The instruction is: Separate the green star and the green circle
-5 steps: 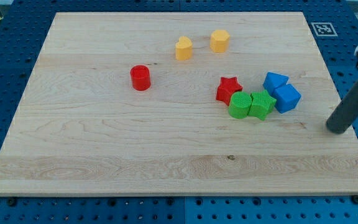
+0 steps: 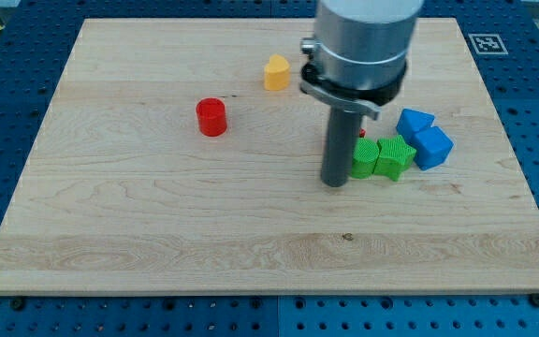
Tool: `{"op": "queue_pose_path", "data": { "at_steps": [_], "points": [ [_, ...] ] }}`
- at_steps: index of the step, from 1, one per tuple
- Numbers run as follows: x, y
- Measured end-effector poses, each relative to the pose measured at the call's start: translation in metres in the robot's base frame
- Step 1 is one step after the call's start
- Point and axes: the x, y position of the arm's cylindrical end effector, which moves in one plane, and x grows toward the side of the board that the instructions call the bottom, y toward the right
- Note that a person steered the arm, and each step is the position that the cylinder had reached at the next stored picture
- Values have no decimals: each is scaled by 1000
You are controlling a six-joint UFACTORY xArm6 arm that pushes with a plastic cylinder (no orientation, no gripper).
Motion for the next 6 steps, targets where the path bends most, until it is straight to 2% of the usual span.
{"op": "queue_pose_path", "data": {
  "at_steps": [2,4,6],
  "points": [
    [-1,52],
    [-50,45],
    [-48,-2]
  ]
}}
